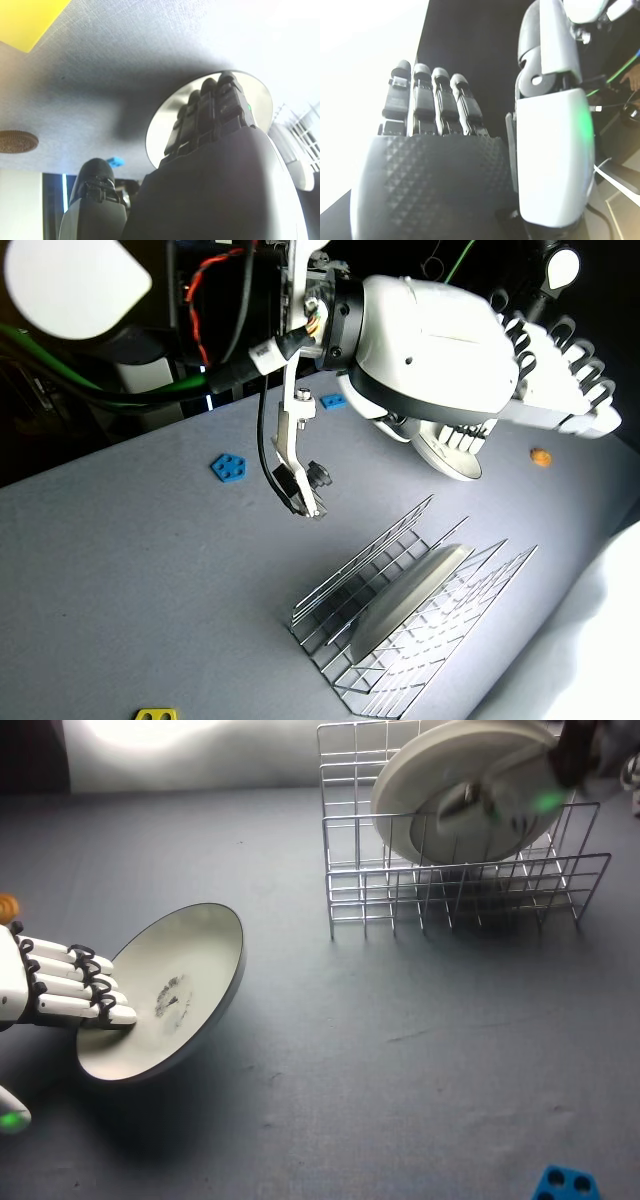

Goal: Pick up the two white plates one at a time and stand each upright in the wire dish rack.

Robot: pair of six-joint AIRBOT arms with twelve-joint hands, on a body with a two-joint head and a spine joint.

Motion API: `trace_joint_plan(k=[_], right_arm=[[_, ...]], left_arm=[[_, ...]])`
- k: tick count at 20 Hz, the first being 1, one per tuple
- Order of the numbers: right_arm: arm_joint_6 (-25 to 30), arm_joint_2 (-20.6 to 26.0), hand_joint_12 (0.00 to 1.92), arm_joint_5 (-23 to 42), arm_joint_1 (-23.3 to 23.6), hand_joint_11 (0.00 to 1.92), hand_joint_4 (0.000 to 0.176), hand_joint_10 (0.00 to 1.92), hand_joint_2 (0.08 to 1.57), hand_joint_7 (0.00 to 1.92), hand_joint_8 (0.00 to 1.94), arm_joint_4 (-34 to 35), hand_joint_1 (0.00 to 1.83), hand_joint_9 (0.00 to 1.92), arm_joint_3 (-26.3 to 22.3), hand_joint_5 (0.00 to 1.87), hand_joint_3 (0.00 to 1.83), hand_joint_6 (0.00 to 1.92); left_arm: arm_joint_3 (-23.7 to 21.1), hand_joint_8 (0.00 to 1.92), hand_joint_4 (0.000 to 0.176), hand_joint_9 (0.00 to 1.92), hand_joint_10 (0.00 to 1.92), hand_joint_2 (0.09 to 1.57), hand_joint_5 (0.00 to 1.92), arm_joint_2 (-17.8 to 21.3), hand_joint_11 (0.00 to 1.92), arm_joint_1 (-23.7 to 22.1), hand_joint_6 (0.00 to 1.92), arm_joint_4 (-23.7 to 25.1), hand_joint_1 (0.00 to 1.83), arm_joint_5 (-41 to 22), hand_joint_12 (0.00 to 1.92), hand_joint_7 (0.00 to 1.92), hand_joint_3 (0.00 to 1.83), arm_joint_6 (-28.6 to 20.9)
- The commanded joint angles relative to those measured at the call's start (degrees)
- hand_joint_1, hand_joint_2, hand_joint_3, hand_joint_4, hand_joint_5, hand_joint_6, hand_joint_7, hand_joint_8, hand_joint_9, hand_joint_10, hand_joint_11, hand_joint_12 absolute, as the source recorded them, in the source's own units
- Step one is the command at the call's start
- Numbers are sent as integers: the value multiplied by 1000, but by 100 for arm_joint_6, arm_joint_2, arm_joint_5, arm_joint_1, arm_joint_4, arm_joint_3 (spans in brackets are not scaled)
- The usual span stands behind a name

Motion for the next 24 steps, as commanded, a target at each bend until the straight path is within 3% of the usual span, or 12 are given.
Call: trace_joint_plan(k=[1,3,8,10,13,16,22,24], right_arm=[[-868,-8,251,567,18,0,0,0,966,0,0,582,1193,0,-185,0,4,0],[-1716,-137,313,552,-75,0,0,0,973,0,0,935,1221,0,-378,0,3,0],[-2102,-636,300,514,-477,0,0,0,995,0,0,1309,1215,0,-382,0,2,0],[-3299,-897,242,835,-790,0,0,0,998,0,0,2477,1223,0,-378,5,1,1],[-3700,-1296,265,1190,-1099,0,0,0,1021,0,0,2686,1202,0,-264,17,6,3],[-4580,-1673,330,1400,-1372,0,0,0,1018,0,0,3092,1213,0,-102,23,1,2],[-4927,-2352,250,1235,-1600,0,0,0,1026,0,0,3418,1159,0,536,46,0,5],[-5309,-2600,191,1236,-1694,0,0,0,1031,0,0,3858,1138,0,760,27,1,2]], left_arm=[[6,0,0,0,0,1132,0,-73,0,50,0,116,0,31,0,0,0,-39],[5,0,0,0,0,1128,0,-73,0,52,0,116,0,31,0,0,0,-39],[10,0,0,0,0,1133,0,-87,0,50,0,116,0,30,0,0,0,-40],[10,0,0,0,0,1132,0,-87,0,50,0,116,0,30,0,0,0,-40],[11,0,0,0,0,1133,0,-88,0,49,0,116,0,30,0,0,0,-40],[16,0,0,0,0,1138,0,-89,0,49,0,118,0,30,0,0,2,-40],[23,0,0,0,0,1128,0,-100,0,47,0,118,0,30,0,0,0,-40],[33,0,0,0,0,1133,0,-112,0,43,0,118,0,28,0,0,0,-40]])
